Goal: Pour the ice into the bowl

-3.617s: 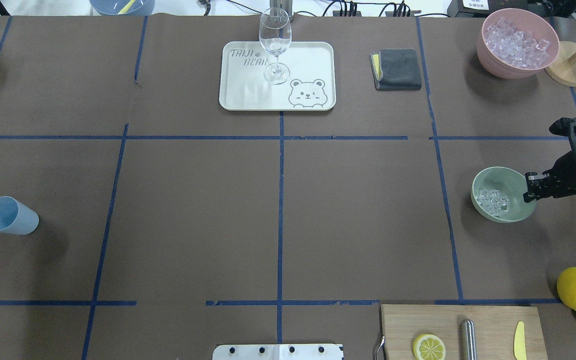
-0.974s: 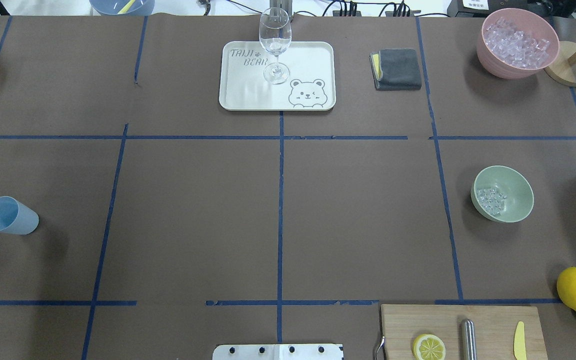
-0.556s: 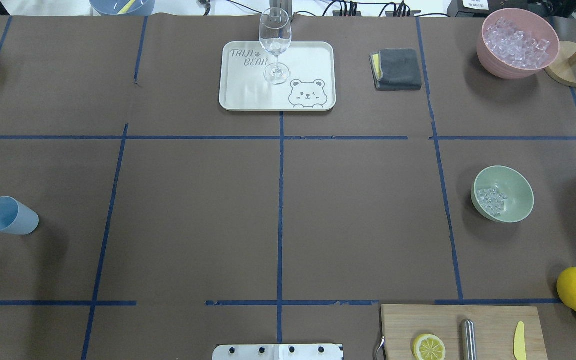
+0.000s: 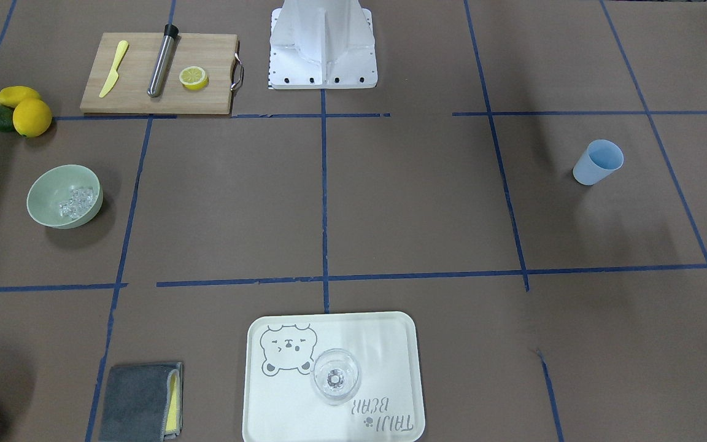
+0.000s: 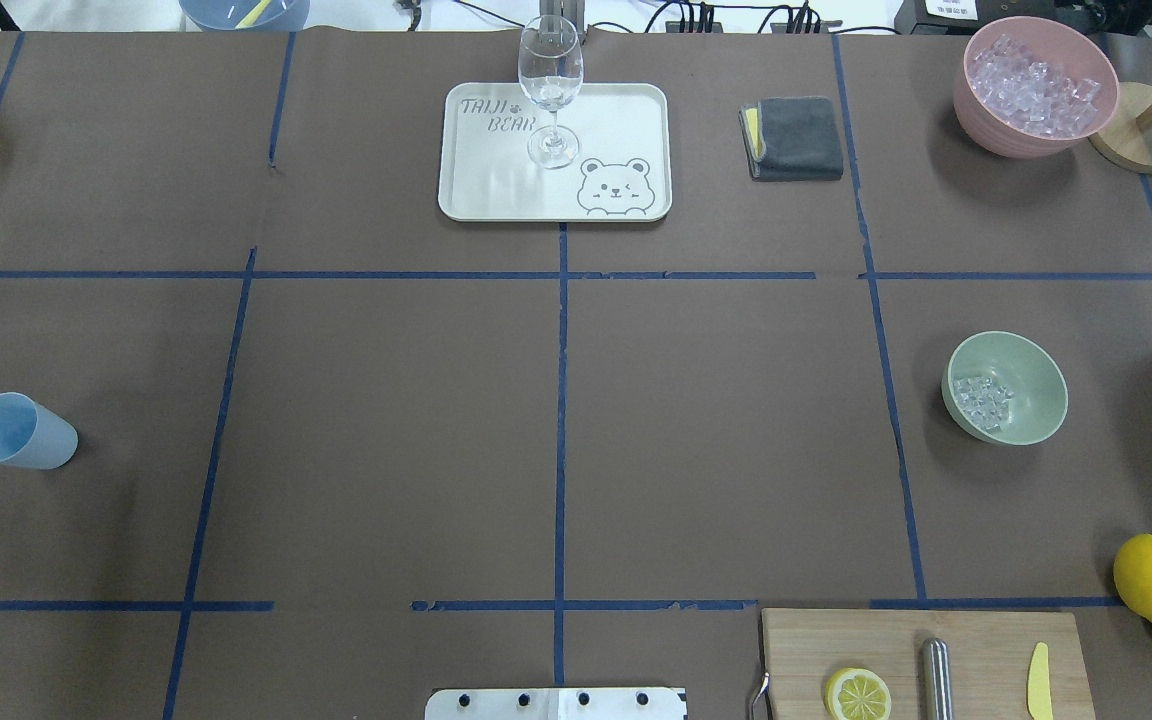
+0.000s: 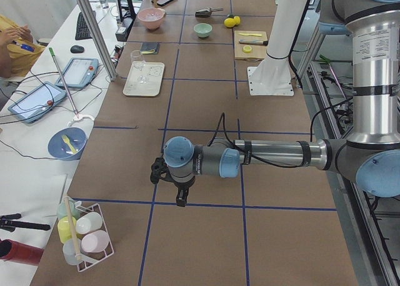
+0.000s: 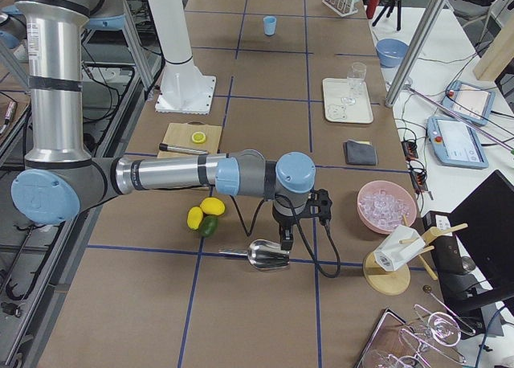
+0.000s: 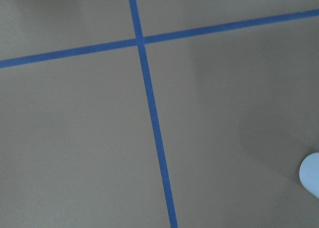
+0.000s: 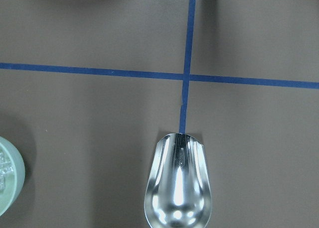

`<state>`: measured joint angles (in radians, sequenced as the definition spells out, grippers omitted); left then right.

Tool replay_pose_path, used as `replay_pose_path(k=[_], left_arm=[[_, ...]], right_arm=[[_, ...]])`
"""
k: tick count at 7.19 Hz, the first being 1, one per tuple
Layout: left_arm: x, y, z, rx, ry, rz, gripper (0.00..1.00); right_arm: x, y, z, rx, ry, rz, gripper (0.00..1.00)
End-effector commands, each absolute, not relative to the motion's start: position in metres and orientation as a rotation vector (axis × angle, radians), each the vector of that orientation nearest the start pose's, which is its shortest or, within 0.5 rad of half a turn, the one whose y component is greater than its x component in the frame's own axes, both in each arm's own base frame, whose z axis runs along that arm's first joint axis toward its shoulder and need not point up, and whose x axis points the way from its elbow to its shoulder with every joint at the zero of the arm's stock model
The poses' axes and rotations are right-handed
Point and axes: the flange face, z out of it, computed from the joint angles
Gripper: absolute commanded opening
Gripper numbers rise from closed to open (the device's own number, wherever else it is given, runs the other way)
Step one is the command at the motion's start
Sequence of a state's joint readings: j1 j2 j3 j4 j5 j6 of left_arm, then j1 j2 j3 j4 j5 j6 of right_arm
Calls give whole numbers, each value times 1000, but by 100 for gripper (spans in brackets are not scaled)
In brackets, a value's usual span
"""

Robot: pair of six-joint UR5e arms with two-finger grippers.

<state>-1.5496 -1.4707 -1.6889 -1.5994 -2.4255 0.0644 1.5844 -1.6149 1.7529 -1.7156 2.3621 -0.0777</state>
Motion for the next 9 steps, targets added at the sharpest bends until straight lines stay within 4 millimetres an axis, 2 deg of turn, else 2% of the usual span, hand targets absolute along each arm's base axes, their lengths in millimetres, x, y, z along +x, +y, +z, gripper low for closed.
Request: replay_pose_path(k=[1,2,3,5,7,8,9], left_arm=[[-62,-460,628,67,851,73,100],[-61,-462,614,90,850,86,100],[-60,-462,611,97,850,91,100],[-66,-461,610,103,849,81,100],[-67,-461,612,98,849,76,100],[-69,-461,612,100,849,73,100],[-72,-461,616,96,848,63,100]], right_arm=[[64,-470,600,36,-725,-83,100],[64,-470,599,37,-731,-82,100],[63,-469,600,34,-739,-81,100],[63,-469,599,33,-739,-74,100],[43,-475,598,19,-735,-109,100],[43,-471,606,-1,-741,-103,100],[42,-471,605,-1,-760,-103,100]])
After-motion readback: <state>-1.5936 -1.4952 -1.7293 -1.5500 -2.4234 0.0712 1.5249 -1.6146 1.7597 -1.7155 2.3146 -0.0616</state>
